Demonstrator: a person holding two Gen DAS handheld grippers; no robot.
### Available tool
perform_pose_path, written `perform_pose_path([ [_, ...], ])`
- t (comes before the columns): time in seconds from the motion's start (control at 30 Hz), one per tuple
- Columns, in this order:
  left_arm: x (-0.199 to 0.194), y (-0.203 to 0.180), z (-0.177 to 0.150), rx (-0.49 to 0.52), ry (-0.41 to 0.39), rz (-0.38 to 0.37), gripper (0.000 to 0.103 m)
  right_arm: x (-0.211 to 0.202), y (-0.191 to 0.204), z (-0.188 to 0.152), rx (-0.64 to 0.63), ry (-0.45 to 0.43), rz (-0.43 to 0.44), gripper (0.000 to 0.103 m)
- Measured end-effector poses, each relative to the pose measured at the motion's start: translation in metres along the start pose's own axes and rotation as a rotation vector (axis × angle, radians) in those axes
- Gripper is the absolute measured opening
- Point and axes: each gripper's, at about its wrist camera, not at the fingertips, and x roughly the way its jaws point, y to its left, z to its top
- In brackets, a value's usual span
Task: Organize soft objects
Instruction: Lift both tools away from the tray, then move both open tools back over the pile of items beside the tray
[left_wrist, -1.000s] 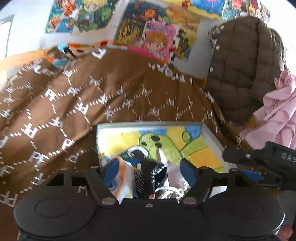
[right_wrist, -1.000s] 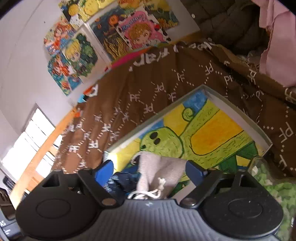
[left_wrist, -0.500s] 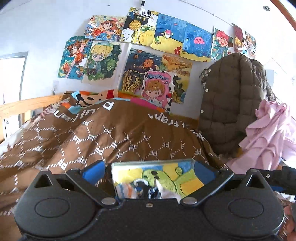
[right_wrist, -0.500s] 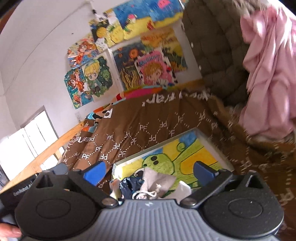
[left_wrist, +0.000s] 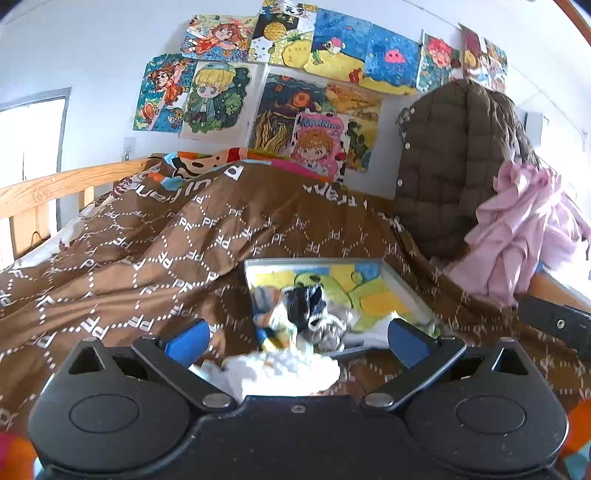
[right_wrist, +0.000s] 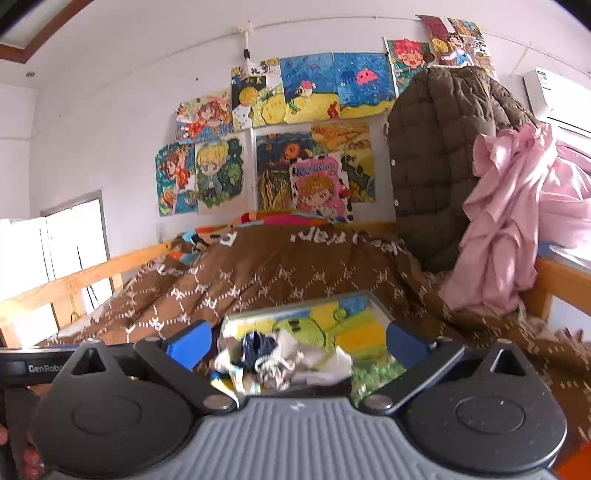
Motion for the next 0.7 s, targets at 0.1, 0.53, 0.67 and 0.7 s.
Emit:
perform_pose_path([
  [0.1, -0.015, -0.005, -0.008, 0.025, 0.017, -0.021, 0.102, -0.006, 0.002, -0.01, -0.012, 0.056, -0.038, 0.103],
  [0.53, -0.012, -0.016, -0.046, 0.167, 0.261, 0.058, 0.102, -0.012, 0.004, -0.042, -0.005, 0.237, -0.165, 0.103],
  [0.67, -0.001, -0.013, -0.05, 0.17, 0.333, 0.111, 0.102, 0.004, -0.001, -0.047, 0.027, 0.361, -0.156, 0.103],
  [0.7, 0.002, -0.012, -0.052, 0.171, 0.355, 0.122, 0.102, 0.009, -0.003, -0.05, 0.045, 0.402, -0.148, 0.103],
])
